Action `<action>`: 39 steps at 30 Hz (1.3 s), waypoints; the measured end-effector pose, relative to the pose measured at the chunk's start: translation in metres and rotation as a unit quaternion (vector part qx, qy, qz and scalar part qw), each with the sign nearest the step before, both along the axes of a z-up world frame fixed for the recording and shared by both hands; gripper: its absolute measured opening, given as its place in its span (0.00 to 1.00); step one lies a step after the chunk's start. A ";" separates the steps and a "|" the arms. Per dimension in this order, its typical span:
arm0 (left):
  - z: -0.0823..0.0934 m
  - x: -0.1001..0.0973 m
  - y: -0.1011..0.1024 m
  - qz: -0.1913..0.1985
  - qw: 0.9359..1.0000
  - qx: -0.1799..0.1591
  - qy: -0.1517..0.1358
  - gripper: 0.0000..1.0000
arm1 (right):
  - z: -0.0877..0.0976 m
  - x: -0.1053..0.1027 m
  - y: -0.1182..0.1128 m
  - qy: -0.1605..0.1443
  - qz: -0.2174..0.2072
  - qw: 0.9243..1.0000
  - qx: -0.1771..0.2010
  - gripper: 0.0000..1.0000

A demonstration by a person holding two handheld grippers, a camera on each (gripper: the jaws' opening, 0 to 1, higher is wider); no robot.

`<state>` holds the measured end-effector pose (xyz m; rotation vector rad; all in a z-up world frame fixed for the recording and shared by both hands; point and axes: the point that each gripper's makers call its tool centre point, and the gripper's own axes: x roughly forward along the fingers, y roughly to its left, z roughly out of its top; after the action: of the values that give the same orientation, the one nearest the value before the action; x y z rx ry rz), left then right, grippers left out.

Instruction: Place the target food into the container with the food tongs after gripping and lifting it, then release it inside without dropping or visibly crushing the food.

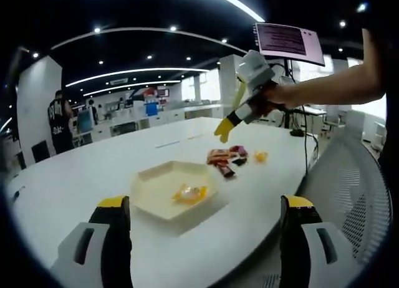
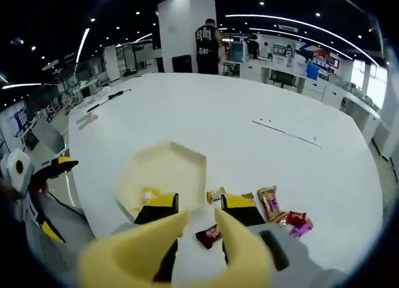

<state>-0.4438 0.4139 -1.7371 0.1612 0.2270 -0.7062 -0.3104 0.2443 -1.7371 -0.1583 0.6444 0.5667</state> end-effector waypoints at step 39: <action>-0.010 0.005 0.010 0.019 0.999 0.021 0.023 0.92 | -0.064 0.058 -0.046 0.016 0.046 0.997 -0.068 0.27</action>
<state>-0.4391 0.4237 -1.7468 0.1812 0.2890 -0.6685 -0.2527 0.1979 -1.8013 -0.3085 0.7099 0.6145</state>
